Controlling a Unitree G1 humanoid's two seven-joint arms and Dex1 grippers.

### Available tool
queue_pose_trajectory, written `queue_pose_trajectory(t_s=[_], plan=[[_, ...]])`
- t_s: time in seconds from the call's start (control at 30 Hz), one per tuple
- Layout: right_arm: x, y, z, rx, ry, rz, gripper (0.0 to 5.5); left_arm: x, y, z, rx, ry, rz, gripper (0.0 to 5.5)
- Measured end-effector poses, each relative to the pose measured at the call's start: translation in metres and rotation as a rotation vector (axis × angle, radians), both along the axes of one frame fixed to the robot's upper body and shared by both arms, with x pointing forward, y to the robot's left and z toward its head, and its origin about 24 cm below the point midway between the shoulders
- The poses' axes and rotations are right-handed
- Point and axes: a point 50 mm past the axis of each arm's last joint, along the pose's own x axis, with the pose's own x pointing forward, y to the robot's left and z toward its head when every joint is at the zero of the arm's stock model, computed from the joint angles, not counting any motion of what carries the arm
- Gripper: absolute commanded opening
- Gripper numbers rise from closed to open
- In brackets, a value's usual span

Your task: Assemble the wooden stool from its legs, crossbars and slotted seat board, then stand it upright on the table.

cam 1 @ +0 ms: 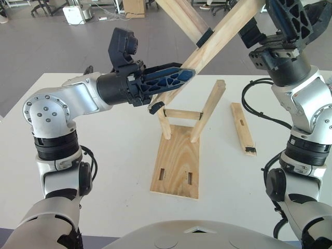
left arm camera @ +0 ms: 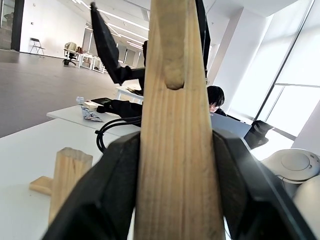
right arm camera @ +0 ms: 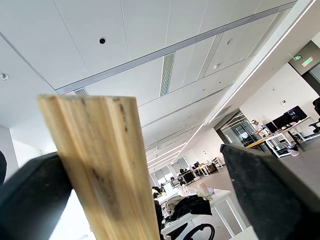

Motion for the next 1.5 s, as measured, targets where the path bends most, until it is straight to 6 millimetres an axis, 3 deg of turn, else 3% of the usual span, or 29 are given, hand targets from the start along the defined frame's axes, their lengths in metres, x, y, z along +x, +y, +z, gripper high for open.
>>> queue_pose_trajectory(t_s=[0.43,0.8,0.87,1.03,1.1,1.2,1.27,1.37,1.5], plan=[[-0.002,0.000,-0.001,-0.103,-0.037,0.002,2.08,0.000,0.008,-0.006,0.052,0.024,0.034,2.03],[-0.012,0.007,-0.002,-0.211,-0.100,0.039,2.04,-0.009,0.017,-0.014,0.120,0.043,-0.023,2.03],[-0.013,0.008,-0.003,-0.232,-0.105,0.033,2.04,-0.010,0.021,-0.017,0.102,0.057,-0.017,2.57],[-0.013,-0.009,-0.006,-0.302,-0.084,-0.096,2.03,-0.031,0.051,-0.059,0.111,0.233,0.027,3.49],[-0.021,-0.011,-0.011,-0.332,-0.075,-0.105,2.03,-0.041,0.070,-0.080,0.157,0.320,0.109,3.55],[-0.046,-0.016,-0.032,-0.459,-0.066,-0.096,2.03,-0.070,0.093,-0.128,0.347,0.476,0.207,3.55],[-0.071,-0.009,-0.043,-0.535,-0.108,-0.022,2.03,-0.092,0.099,-0.165,0.422,0.567,0.280,3.55],[-0.091,-0.003,-0.048,-0.575,-0.196,-0.003,2.03,-0.101,0.101,-0.192,0.408,0.545,0.426,3.55],[-0.100,0.001,-0.055,-0.587,-0.262,-0.033,2.03,-0.097,0.108,-0.216,0.389,0.504,0.604,3.55]])
